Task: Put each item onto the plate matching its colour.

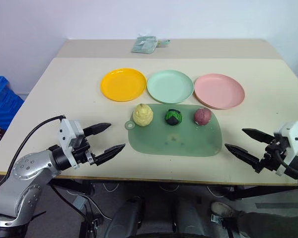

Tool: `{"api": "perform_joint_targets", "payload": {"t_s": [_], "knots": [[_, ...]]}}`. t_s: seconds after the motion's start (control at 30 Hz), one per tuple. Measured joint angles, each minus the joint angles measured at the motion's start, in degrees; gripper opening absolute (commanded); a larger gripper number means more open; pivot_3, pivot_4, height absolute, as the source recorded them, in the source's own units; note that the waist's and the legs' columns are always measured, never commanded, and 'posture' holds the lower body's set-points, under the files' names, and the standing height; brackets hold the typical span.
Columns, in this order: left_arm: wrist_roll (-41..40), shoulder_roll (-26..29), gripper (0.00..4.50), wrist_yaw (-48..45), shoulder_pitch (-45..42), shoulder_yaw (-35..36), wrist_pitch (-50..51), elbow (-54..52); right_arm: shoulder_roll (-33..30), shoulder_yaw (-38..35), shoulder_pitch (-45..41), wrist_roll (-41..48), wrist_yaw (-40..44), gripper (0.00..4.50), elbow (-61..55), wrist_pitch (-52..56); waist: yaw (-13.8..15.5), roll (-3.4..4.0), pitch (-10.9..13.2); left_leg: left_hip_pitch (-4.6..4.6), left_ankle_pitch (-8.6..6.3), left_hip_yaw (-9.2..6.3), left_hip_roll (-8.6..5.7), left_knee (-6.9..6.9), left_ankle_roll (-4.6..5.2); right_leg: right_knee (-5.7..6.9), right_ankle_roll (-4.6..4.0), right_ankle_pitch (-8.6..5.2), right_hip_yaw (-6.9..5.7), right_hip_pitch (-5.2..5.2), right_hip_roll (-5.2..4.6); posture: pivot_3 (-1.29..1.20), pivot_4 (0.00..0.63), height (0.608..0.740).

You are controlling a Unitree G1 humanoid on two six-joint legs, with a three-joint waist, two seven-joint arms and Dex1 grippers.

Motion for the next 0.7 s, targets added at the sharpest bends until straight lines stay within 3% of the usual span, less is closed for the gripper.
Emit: {"api": "perform_joint_targets", "payload": {"t_s": [0.47, 0.7], "knots": [[0.13, -0.87, 4.5, 3.45, -1.72, -0.63, 2.15, -0.42, 0.0, -0.55, -2.08, -0.12, -0.13, 4.47, -0.74, -0.67, 0.04, -0.05, 0.03, -0.09, -0.06, 0.02, 0.0, 0.0, 0.11, -0.25, 0.01, 0.04, -0.04, 0.02, 0.0, 0.0, 0.15, 0.74], [0.06, -2.18, 4.5, 7.3, -4.71, -0.65, 4.7, -0.11, 0.46, 2.56, -6.81, -0.37, -0.16, 4.47, -0.69, -3.11, 0.07, -0.08, 0.04, -0.08, -0.05, 0.03, 0.0, 0.01, 0.11, -0.24, 0.0, 0.06, -0.05, 0.04, 0.01, 0.0, 0.15, 0.74]]}}
